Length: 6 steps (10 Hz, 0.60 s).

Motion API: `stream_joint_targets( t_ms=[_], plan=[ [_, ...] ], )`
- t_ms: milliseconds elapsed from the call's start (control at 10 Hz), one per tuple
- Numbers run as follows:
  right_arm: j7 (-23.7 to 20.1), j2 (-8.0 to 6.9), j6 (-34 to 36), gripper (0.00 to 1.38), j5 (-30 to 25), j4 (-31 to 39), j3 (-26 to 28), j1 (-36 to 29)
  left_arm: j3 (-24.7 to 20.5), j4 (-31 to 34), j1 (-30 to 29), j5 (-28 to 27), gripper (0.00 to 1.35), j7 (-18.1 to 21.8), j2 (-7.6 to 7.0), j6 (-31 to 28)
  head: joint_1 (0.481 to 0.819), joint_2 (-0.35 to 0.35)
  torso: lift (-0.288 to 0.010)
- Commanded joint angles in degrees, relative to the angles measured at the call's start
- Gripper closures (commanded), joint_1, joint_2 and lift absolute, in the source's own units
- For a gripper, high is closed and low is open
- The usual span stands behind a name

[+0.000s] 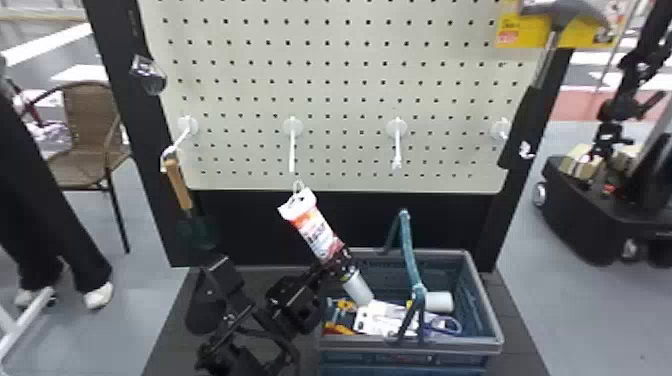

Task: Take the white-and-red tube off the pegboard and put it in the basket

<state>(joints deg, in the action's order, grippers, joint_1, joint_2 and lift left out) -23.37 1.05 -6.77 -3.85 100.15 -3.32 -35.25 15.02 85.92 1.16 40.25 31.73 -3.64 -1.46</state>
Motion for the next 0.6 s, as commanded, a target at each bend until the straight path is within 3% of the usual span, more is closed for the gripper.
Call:
stream_joint_targets(
  t_ms=[0,500],
  plan=[
    [-0.36,0.0,0.0,0.35,-0.01,-0.51,-0.11,0.77,0.62,-1.47,0.53,-0.08,1.05,0.17,-0.14,0.84,0.549,0.0,-0.1],
    [-1.77,0.0,0.0,0.35,-0.19,-2.34,-0.28,2.24,4.4,-8.78,4.71,-1.49,1.05,2.37,-0.49,0.23,0.549,0.0,-0.1]
  ],
)
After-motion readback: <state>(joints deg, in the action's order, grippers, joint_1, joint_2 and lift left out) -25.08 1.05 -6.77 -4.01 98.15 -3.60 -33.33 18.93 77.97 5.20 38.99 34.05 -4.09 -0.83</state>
